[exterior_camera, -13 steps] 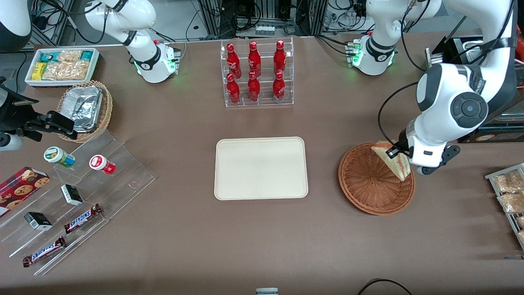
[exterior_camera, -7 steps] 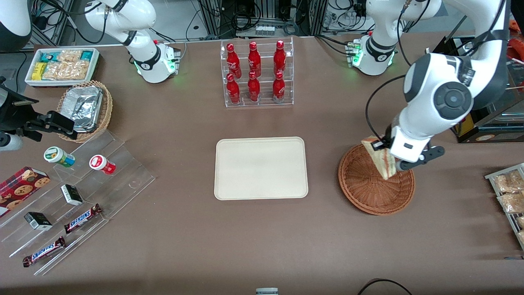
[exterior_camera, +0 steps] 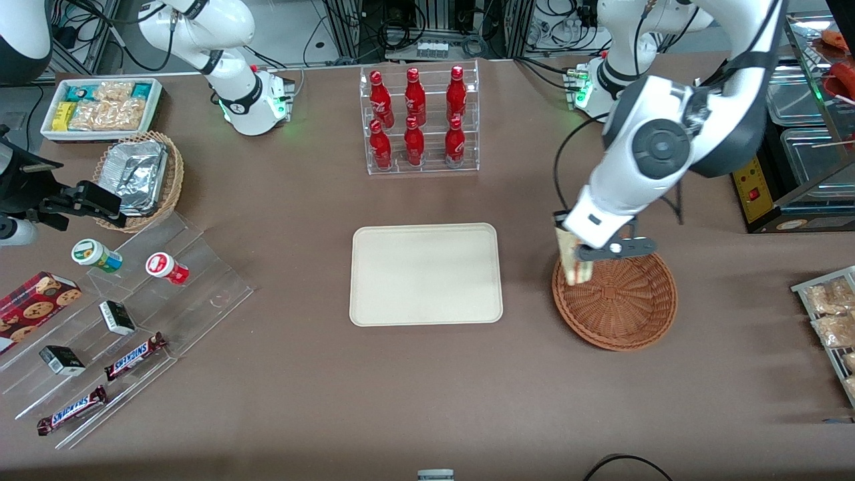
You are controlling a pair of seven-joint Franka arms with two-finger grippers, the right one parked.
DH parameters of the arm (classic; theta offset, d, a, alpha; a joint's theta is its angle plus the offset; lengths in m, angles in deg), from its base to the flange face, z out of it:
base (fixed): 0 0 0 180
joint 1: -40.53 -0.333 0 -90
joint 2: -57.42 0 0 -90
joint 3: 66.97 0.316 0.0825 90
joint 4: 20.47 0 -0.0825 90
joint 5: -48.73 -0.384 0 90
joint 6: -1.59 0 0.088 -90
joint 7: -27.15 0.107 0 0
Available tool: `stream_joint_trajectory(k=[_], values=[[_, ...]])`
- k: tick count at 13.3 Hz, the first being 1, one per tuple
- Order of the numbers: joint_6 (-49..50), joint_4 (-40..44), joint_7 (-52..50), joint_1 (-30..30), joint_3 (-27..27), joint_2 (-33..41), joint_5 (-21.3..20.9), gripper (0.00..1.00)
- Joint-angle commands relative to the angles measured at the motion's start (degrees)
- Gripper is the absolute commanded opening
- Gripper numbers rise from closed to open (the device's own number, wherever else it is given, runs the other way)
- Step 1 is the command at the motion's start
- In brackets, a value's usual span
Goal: Place sandwich from basket to tray
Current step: 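Lift the sandwich out of the basket with the left gripper, then carry the held sandwich over the white tray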
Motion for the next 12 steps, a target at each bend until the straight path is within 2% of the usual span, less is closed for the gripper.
stream_joint_trajectory(k=[1, 7, 12], values=[[0.7, 4.1, 0.9, -0.3, -3.9, -4.9, -0.1, 0.0], [-3.6, 5.0, 0.3, -0.2, -8.8, -10.7, -0.7, 0.0], [-6.6, 7.9, -2.9, 4.4, -8.9, -16.8, -4.0, 0.0]])
